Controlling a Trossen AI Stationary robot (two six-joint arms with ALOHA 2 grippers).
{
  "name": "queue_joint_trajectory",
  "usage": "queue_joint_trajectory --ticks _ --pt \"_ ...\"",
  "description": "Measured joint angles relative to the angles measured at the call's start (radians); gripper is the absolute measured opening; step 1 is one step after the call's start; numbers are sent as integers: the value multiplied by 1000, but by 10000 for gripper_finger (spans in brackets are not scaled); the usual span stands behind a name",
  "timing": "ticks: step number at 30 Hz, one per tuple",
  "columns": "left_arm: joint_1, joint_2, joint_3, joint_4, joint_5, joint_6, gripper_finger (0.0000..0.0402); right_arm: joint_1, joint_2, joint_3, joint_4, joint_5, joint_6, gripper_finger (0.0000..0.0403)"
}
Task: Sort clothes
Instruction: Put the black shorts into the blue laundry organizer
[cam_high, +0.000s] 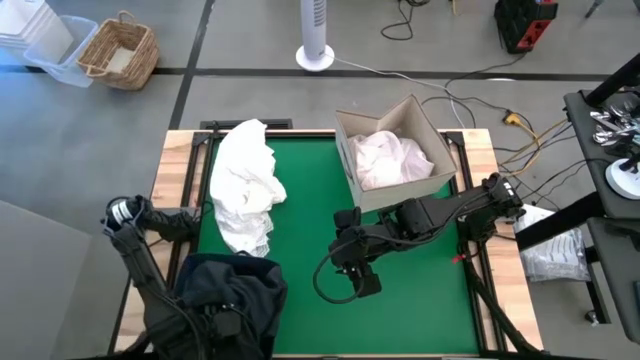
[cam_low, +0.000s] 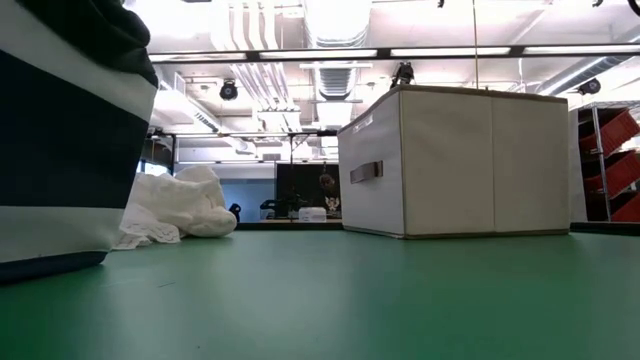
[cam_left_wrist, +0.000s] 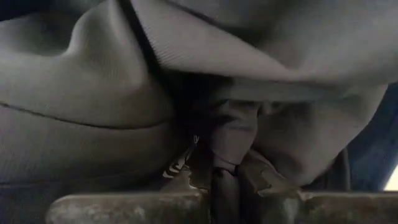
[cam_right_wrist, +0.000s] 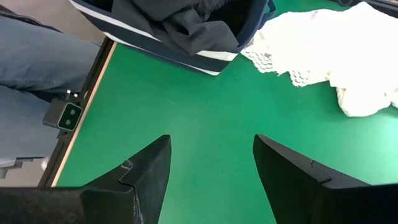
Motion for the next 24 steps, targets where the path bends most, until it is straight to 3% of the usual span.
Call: queue_joint_trajectory --ticks 8,24 --pt "24 8 -55 96 -2 73 5 0 0 -6 15 0 -17 220" --pt "42 -75 -383 484 39 14 5 -3 0 -86 70 0 -30 221"
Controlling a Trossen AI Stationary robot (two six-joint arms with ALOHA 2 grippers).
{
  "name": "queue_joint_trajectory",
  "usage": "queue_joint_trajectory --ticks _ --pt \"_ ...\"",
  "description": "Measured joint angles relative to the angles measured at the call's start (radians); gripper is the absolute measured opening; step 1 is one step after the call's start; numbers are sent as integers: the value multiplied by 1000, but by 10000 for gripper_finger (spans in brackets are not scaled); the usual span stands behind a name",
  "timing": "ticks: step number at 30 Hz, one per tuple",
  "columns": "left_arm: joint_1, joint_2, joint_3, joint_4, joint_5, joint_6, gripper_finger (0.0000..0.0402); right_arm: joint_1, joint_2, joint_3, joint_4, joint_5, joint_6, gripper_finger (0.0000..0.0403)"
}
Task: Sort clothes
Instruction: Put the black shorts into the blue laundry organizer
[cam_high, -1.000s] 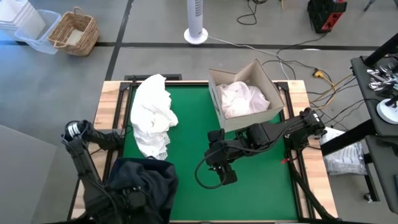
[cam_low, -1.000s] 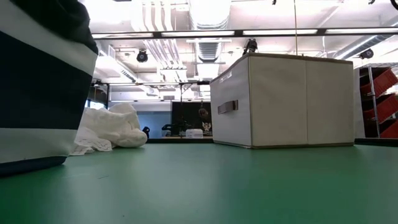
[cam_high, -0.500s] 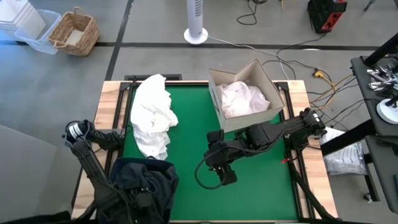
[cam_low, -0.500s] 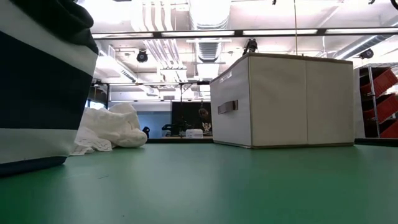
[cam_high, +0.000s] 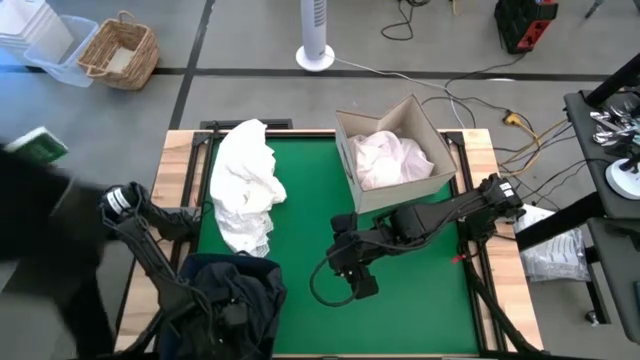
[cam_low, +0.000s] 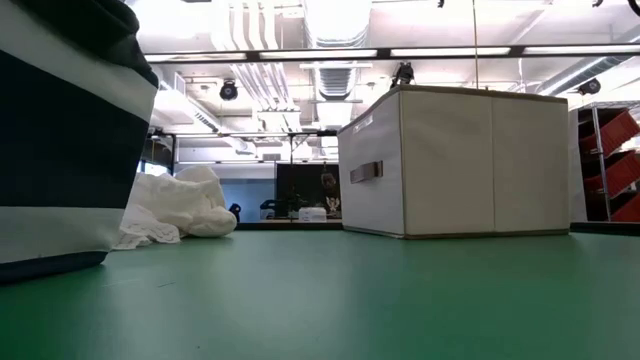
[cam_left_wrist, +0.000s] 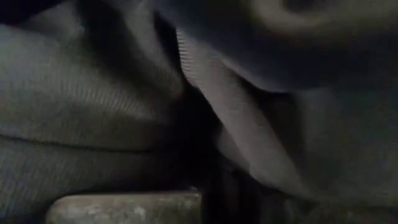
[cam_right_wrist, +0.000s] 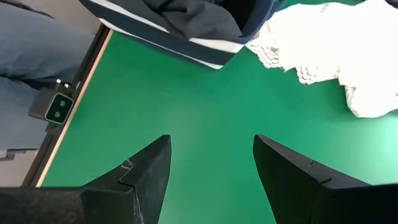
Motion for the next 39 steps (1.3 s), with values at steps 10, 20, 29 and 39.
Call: queue_joint_trajectory --ticks 10,20,29,39 --pt "22 -8 -109 154 49 -7 5 -1 0 -29 12 0 3 221" --pt "28 -15 -221 341 59 -31 5 -1 0 -40 29 -1 2 219" --pt "27 -25 -228 346 14 -33 26 -1 0 -40 35 -1 0 220" --pt "27 -25 -162 277 -80 -2 144 -1 0 -40 49 -1 0 219"
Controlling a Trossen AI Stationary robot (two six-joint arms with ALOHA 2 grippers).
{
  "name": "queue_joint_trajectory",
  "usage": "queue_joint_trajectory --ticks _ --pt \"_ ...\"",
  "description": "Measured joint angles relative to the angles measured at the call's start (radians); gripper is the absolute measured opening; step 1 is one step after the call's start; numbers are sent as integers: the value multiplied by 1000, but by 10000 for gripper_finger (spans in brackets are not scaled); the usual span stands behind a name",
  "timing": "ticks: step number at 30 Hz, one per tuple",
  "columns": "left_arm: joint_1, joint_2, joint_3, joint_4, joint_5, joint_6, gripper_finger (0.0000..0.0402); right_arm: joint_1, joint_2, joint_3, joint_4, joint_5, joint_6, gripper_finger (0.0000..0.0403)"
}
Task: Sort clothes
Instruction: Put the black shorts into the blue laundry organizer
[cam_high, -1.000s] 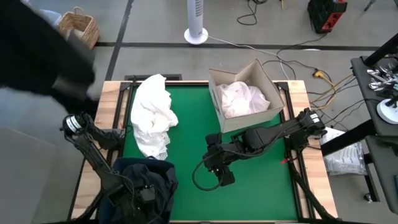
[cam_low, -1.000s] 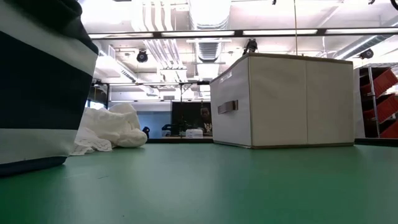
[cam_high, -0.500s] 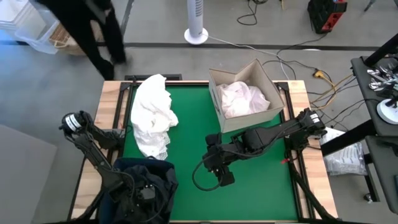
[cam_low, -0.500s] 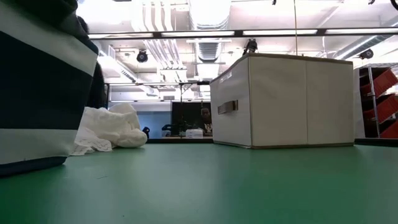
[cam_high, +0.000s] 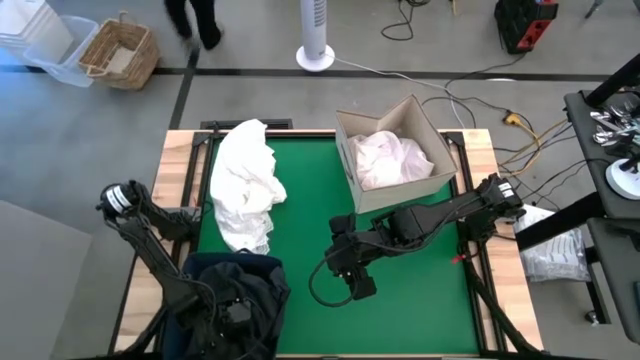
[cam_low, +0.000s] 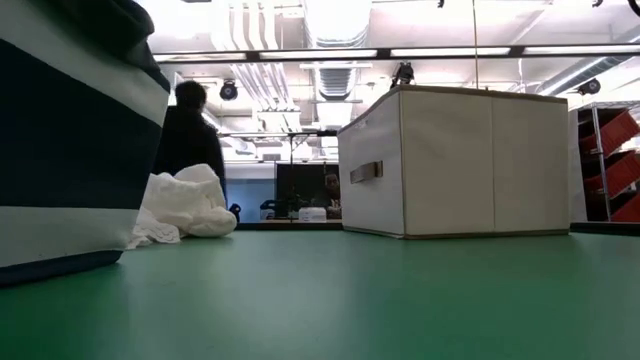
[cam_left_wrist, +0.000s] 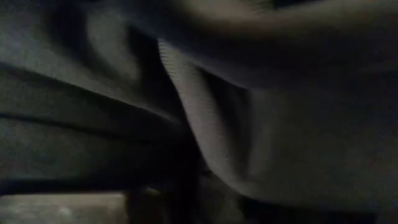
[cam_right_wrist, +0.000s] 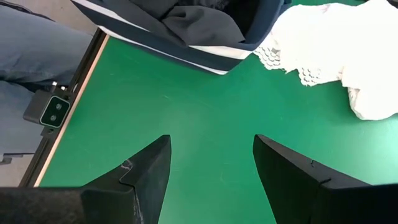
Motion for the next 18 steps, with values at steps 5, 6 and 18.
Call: queue_joint_trajectory --ticks 5,6,18 --pt "-2 2 31 -18 -2 43 182 0 0 0 0 0 0 219" --pt "-4 2 40 -23 -1 54 187 0 0 0 0 0 0 219" --pt "-17 5 191 -231 10 77 194 -1 0 0 8 0 2 219"
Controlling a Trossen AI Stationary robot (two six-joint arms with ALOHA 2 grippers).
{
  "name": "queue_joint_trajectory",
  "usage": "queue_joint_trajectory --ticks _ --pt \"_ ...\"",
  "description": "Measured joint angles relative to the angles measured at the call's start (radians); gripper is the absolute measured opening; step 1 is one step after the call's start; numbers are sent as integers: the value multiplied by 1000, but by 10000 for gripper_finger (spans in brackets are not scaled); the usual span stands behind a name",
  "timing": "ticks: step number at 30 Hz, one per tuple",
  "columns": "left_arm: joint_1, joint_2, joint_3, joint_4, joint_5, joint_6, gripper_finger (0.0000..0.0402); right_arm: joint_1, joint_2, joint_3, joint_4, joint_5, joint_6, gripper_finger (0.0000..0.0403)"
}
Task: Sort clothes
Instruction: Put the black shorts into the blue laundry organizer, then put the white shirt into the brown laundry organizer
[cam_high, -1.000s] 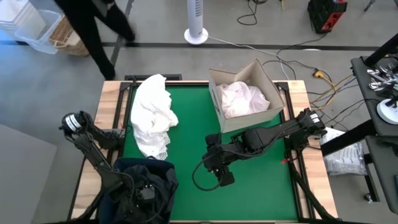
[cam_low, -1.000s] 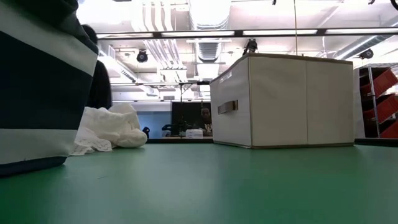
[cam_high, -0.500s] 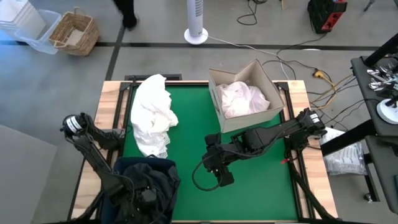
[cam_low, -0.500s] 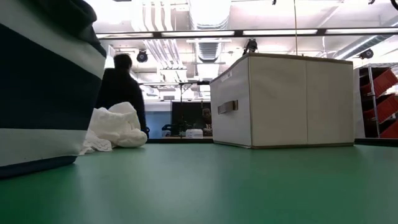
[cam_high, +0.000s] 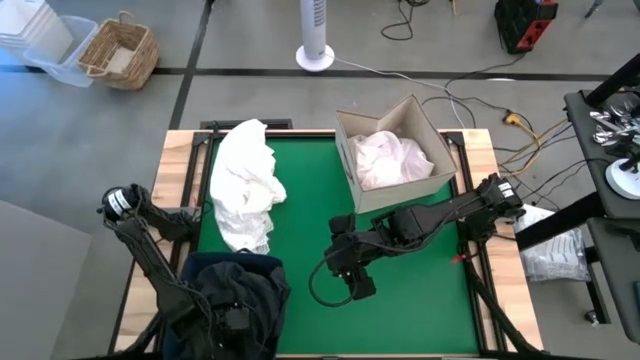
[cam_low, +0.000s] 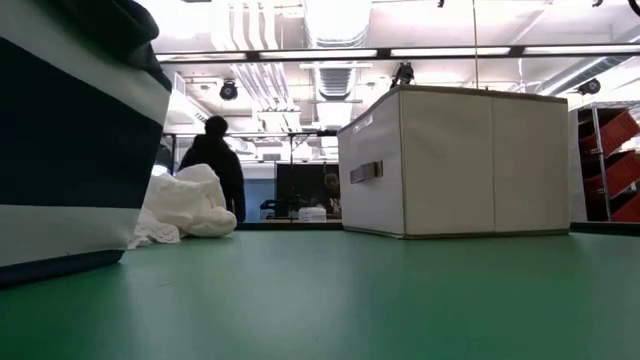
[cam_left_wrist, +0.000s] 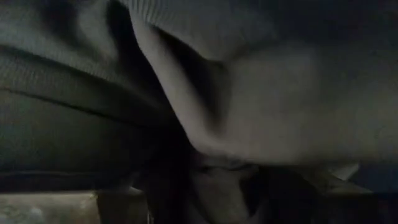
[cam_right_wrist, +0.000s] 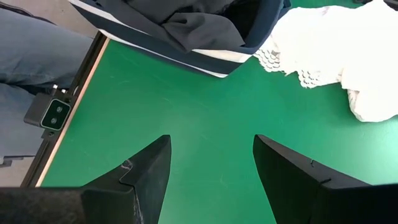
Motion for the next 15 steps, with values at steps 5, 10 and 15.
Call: queue_joint_trajectory --ticks 5,10,15 --pt "-6 0 74 -81 7 -2 194 -1 0 0 0 0 0 219" --pt "-14 -1 164 -195 7 -2 194 -4 0 0 0 0 0 219" --pt "-22 -2 231 -281 0 39 194 -4 0 0 0 0 -2 219"
